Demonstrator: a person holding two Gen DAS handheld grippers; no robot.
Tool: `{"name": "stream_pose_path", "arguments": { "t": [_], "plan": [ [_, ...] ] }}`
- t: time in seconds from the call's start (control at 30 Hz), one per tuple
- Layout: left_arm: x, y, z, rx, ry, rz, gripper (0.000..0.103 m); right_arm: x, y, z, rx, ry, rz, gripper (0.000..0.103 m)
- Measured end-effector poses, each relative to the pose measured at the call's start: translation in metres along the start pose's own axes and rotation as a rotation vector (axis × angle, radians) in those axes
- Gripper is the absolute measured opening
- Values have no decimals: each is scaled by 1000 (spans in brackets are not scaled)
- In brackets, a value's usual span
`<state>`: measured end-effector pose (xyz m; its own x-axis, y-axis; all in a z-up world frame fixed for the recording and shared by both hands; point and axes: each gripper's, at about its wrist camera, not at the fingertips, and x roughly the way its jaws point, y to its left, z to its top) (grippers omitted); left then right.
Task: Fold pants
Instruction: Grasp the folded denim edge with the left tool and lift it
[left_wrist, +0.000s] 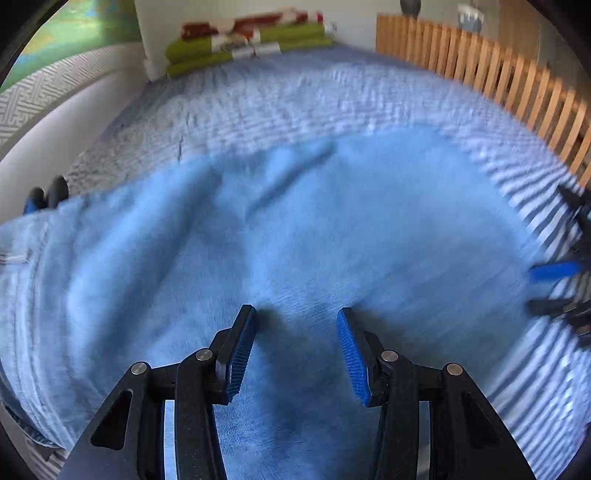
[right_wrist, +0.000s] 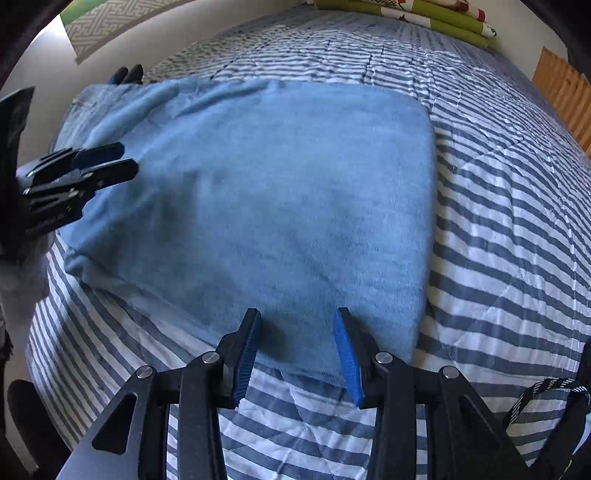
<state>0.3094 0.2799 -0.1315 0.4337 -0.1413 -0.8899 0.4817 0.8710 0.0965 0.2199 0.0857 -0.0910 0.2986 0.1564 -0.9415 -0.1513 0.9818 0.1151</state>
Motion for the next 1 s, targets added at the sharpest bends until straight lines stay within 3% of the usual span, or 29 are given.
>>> {"name": "stream_pose_path", "arguments": {
  "t": [0.1, 0.2, 0.3, 0.4, 0.47, 0.57, 0.67, 0.87, 0.93, 1.0],
  "plan": [
    [-11, 0, -12, 10, -21, 46, 50, -17, -3, -13, -63, -3, 17, 37],
    [-39, -14, -18, 6, -67, 54, 48, -43, -41, -18, 87, -64, 126, 37],
    [-65, -65, -13, 100, -108, -6, 51, -65, -92, -28, 319, -159, 179, 37],
    [-76, -121, -2, 169, -145, -89, 57, -75, -130, -51, 512, -210, 127, 37],
    [-72, -163, 6, 229, -158, -133, 57, -79, -147, -61, 564, -206, 89, 37],
    [-53, -220, 10, 299, -146, -141, 57, -86, -174, -75, 629, -233, 81, 37],
    [-28, -258, 15, 338, -108, -145, 57, -81, -195, -88, 681, -219, 156, 37],
    [1, -272, 21, 352, -54, -129, 56, -70, -195, -92, 655, -179, 208, 37],
    [3, -264, 27, 306, -41, -154, 41, -69, -190, -91, 635, -177, 222, 37],
    [3, -253, 31, 275, -26, -185, 35, -71, -188, -90, 625, -180, 227, 37]
  ]
}}
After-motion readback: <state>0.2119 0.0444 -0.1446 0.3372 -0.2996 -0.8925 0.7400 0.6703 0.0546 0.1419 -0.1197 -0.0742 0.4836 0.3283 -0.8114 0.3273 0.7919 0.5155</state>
